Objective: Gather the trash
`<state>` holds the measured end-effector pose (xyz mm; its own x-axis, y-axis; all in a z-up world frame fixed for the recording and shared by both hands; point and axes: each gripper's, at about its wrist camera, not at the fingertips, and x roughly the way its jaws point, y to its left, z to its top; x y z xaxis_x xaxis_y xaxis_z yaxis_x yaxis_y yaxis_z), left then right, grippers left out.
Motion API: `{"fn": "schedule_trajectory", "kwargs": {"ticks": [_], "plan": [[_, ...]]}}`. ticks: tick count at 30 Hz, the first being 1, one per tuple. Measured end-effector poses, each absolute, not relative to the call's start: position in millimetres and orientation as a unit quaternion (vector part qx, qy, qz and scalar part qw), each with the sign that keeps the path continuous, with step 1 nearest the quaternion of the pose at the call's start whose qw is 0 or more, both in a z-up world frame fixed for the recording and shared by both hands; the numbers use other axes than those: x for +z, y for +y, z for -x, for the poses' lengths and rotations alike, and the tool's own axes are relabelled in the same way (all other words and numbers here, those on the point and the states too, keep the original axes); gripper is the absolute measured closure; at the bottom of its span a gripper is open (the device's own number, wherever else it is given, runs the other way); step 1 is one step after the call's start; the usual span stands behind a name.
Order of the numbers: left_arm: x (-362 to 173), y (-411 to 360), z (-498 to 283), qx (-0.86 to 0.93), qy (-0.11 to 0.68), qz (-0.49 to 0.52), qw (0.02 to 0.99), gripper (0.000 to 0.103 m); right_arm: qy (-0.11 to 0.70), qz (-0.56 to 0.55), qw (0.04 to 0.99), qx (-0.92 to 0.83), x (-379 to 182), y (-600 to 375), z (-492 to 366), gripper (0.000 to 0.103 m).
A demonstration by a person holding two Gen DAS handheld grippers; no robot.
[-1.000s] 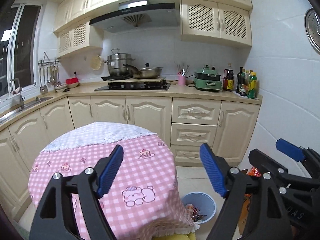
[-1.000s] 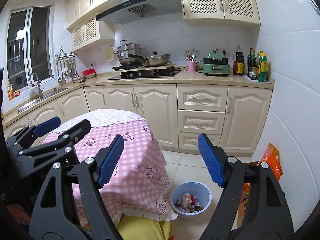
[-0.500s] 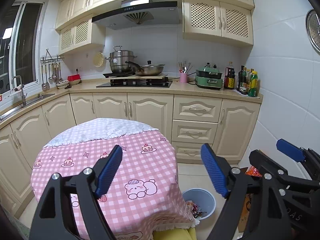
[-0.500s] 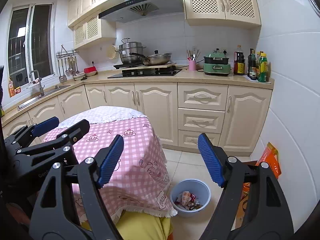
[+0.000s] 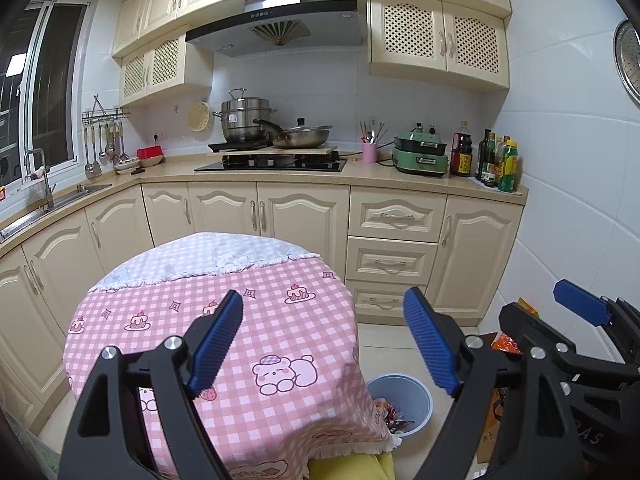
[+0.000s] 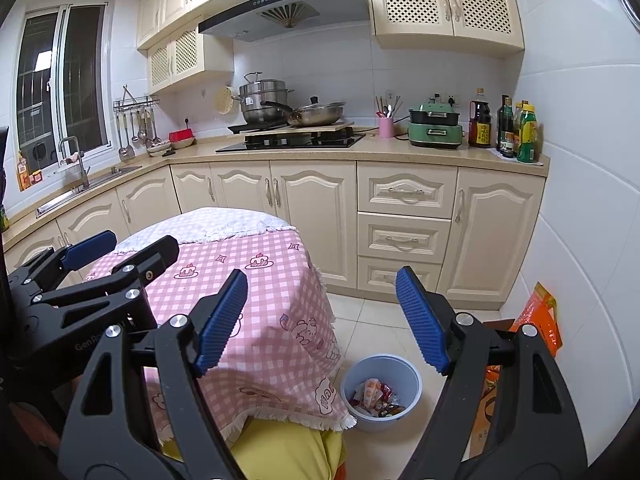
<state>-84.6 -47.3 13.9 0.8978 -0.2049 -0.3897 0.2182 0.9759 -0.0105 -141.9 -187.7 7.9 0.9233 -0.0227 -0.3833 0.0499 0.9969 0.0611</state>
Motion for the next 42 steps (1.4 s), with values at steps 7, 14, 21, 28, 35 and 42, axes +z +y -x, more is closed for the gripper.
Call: {"fn": "schedule_trajectory", "kwargs": {"ticks": [7,14,21,28,35,42], "plan": [[13.6,-46.7,84.2,-0.108,0.199,-0.018,0.974,0.022,0.197,-0.037,0.98,-0.017,7.0,-189.7,142.1,0.027],[13.5,-45.7,82.6,-0.109,0.2,-0.02,0.974,0.022,0.197,-0.035,0.98,-0.018,7.1,-188.8,142.6,0.027],[14.2,-44.9,83.5,-0.109,0.196,-0.02,0.974,0.022,0.196,-0.034,0.98,-0.018,7.5,-188.8,143.5,0.027],[14.7,-44.8,84.2,-0.107,0.194,-0.021,0.975,0.022,0.196,-0.034,0.98,-0.018,7.6,-188.5,144.1,0.027],[14.7,-44.1,84.6,-0.107,0.193,-0.02,0.975,0.021,0.196,-0.033,0.98,-0.018,7.3,-188.1,144.2,0.027],[15.4,-43.2,85.3,-0.106,0.191,-0.019,0.976,0.021,0.197,-0.031,0.98,-0.018,8.3,-187.3,145.1,0.027]]}}
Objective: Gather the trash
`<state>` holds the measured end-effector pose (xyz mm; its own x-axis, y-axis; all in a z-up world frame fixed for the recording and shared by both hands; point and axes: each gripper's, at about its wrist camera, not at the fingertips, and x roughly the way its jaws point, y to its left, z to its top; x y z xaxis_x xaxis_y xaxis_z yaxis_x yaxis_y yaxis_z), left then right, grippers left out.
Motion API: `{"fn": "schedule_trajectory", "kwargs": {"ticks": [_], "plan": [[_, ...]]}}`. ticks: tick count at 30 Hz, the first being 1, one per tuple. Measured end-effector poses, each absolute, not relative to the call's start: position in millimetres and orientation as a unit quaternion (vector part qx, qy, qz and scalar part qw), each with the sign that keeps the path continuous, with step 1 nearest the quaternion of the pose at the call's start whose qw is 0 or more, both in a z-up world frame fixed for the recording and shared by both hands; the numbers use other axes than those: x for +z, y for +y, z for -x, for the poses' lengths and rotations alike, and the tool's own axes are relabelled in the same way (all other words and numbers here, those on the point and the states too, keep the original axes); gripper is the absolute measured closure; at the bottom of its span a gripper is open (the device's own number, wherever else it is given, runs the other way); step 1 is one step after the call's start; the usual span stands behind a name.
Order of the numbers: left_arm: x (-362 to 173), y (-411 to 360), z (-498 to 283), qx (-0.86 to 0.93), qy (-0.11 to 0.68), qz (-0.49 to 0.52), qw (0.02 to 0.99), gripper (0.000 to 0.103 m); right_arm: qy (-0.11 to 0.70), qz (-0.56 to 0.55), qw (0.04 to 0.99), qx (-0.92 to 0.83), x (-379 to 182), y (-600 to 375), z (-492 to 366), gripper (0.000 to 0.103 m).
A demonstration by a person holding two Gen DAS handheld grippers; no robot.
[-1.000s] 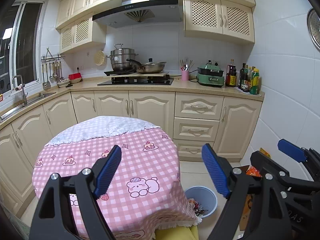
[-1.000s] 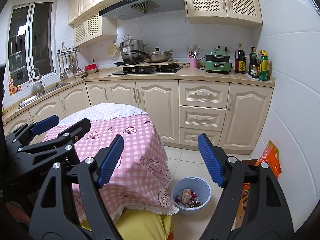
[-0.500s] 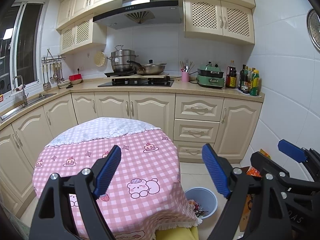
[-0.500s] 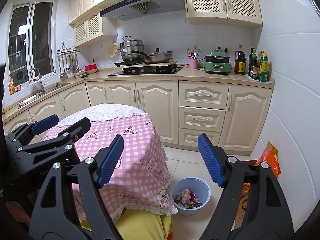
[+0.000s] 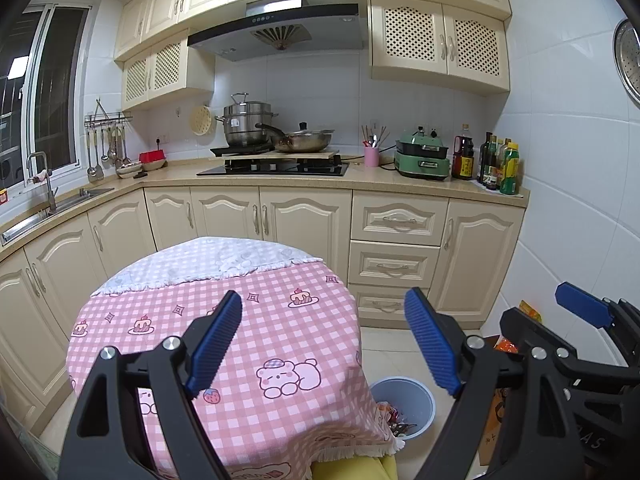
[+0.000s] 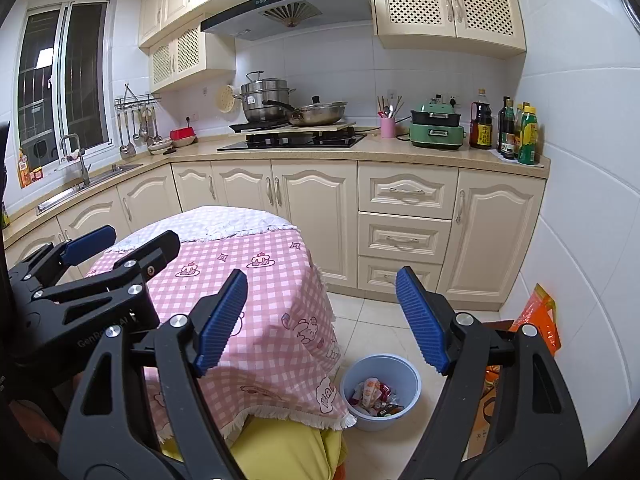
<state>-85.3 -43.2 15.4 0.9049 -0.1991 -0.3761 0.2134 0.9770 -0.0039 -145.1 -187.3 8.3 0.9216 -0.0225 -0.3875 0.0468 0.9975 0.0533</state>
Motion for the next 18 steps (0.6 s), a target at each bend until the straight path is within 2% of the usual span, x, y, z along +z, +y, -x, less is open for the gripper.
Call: {"fn": "schedule_trajectory", "kwargs": {"ticks": [18], "plan": [[18.1,-38.6,85.6,-0.105,0.191,-0.016,0.976,0.021,0.2,-0.036,0.979,-0.015,10.2,-186.9,142.6,0.023]]}}
